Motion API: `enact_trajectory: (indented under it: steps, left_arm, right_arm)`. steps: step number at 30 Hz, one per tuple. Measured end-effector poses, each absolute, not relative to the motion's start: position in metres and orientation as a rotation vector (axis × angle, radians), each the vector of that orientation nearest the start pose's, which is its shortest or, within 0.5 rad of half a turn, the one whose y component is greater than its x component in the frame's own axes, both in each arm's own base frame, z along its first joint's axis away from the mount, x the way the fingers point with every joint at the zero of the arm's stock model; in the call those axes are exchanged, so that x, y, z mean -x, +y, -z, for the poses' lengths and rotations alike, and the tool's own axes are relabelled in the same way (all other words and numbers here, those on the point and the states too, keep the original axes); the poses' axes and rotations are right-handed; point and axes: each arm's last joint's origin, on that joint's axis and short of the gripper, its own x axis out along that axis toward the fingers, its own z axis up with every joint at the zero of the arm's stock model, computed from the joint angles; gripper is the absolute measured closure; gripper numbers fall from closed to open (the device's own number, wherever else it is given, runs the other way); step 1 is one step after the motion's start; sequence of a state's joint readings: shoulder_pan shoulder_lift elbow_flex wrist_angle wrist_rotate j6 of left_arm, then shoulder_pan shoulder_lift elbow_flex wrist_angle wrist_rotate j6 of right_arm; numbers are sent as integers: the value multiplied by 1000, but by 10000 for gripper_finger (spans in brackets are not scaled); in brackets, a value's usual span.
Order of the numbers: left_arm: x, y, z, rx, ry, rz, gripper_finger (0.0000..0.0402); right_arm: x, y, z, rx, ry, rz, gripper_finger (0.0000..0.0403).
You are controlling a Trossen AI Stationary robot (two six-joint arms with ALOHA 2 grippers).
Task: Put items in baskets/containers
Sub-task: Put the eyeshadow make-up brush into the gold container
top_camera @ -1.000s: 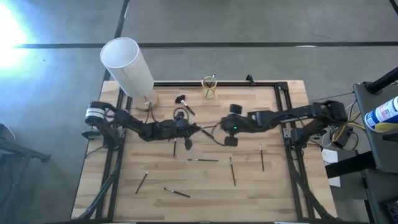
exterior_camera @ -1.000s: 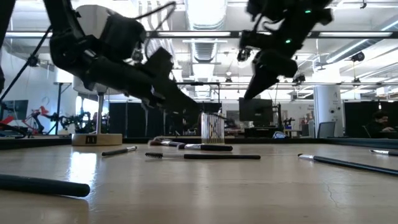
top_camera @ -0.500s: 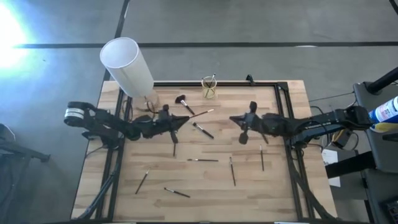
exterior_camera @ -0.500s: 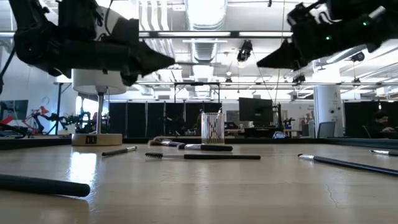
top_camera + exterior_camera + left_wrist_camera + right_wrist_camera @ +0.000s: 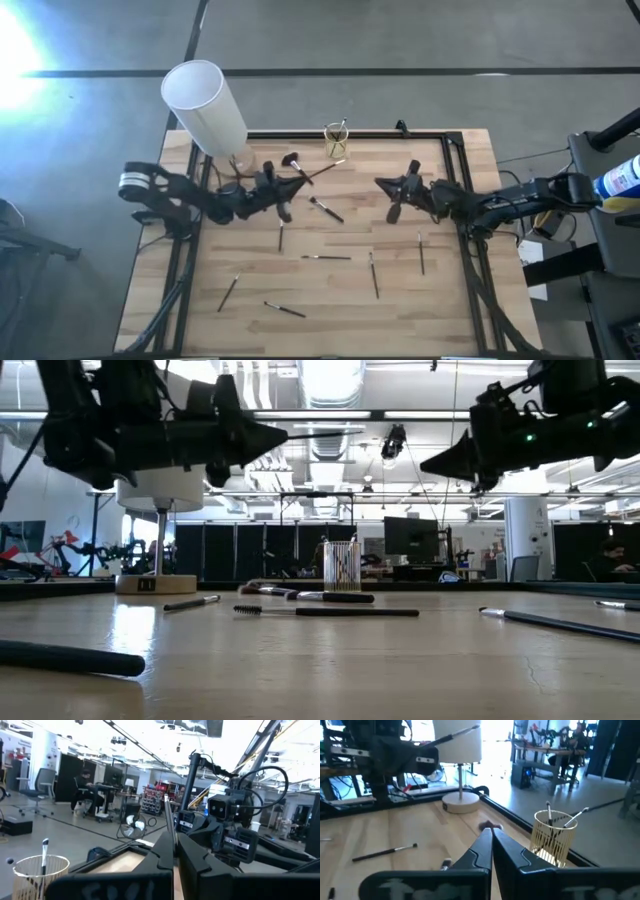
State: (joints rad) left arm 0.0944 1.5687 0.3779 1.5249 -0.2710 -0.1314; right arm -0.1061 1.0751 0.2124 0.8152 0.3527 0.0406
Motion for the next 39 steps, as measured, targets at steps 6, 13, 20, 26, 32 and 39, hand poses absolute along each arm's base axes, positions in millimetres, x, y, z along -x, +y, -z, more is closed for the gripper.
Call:
enact_trajectory:
  steps: [6, 13, 20, 26, 32, 39]
  left_arm:
    - [-277, 37, -189, 152, -362, -330, 399]
    - [-299, 38, -202, 144, -420, -271, 399]
    - [-299, 38, -216, 143, -474, -255, 399]
    - [-297, 38, -217, 140, -475, -255, 396]
    - [-296, 38, -214, 140, -463, -256, 398]
    - [-296, 38, -215, 139, -464, -256, 398]
  right_arm:
    - [-207, -33, -183, -8, -32, 365, 394]
    - [-215, -34, -179, -19, -192, 330, 394]
    - [-227, -36, -186, -103, -267, 326, 394]
    - [-238, -38, -198, -115, -294, 322, 391]
    - [-248, -39, -214, -119, -357, 318, 347]
    - [-259, -41, -226, -164, -363, 313, 283]
